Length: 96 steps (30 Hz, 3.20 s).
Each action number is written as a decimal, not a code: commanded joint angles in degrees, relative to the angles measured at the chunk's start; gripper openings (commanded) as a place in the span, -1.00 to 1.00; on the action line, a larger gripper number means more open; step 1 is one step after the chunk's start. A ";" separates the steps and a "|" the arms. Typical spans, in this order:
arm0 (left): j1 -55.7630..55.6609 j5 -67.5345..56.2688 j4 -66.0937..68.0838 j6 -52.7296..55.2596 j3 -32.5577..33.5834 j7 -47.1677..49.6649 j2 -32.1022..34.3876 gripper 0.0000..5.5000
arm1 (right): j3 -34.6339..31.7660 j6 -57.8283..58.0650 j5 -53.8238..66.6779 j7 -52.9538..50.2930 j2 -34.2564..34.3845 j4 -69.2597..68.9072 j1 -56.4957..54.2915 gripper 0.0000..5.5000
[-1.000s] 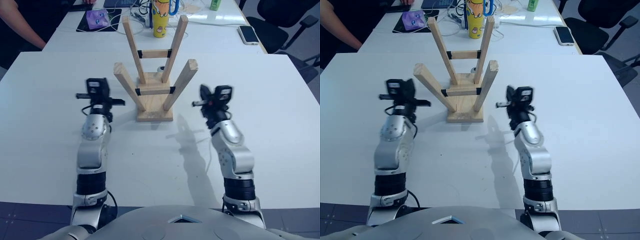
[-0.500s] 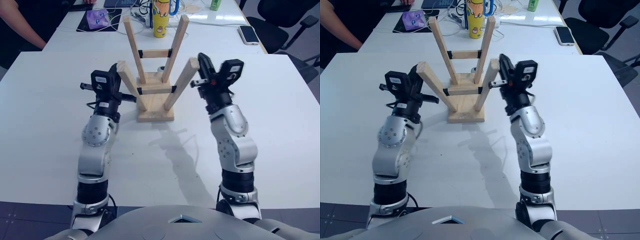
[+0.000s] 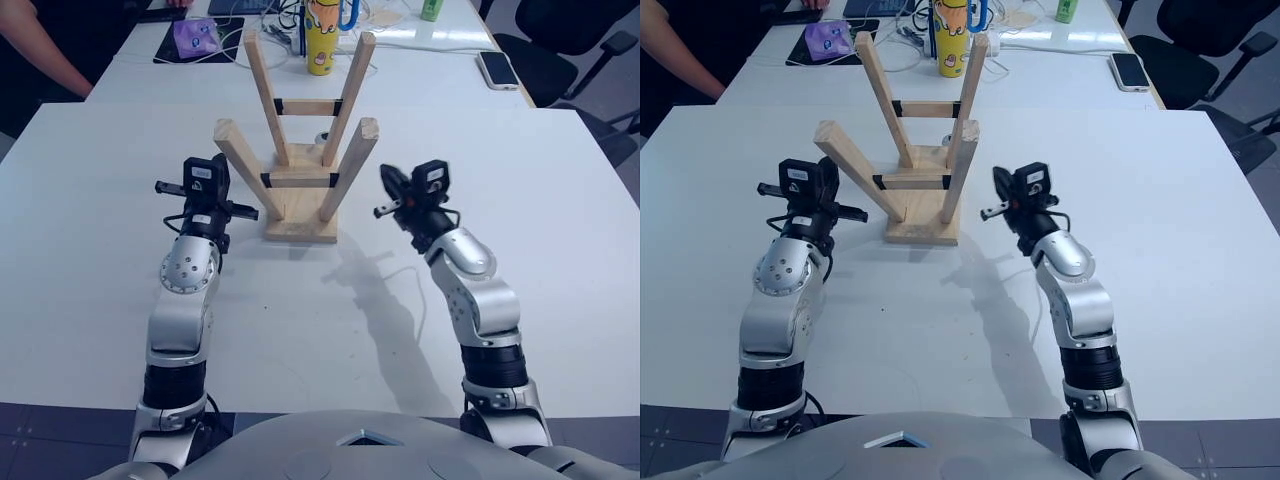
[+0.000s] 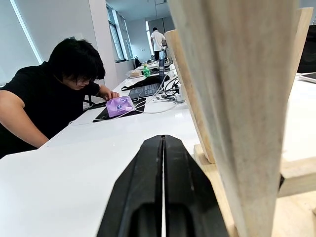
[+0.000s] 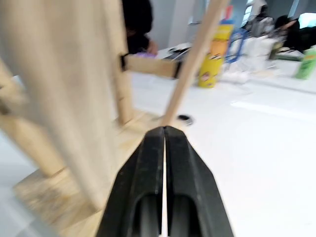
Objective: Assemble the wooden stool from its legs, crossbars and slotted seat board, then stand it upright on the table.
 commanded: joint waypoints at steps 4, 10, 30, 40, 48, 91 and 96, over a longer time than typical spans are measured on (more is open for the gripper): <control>12.77 -0.90 5.49 2.11 -1.09 -7.53 5.41 -1.00 | -5.28 -6.06 3.16 -1.77 2.57 -1.01 -8.52 -0.99; 14.75 -4.09 3.70 -1.57 -9.24 -20.12 9.17 -1.00 | -6.81 -5.10 2.51 -2.64 2.08 4.82 -9.72 -0.99; -2.76 1.56 31.07 1.01 -15.47 -17.48 2.81 -1.00 | -10.72 -5.06 20.23 0.14 5.04 -1.31 -35.00 -0.99; -1.59 -1.02 28.31 4.44 -14.02 -17.68 1.05 -1.00 | 8.63 23.02 17.07 -0.70 1.35 10.17 -5.41 -0.99; -1.64 -1.50 30.50 4.22 -13.84 -17.54 0.65 -1.00 | -3.51 3.20 20.43 0.89 6.24 2.71 -25.76 -0.99; -2.20 -34.45 4.33 -5.12 9.48 -39.28 16.20 -1.00 | 10.75 -17.64 0.17 9.65 12.01 38.05 -6.72 -0.99; -4.71 -45.42 3.12 0.74 13.96 -40.93 18.55 -1.00 | 10.74 -18.30 -3.18 8.41 12.91 44.01 -8.05 -0.99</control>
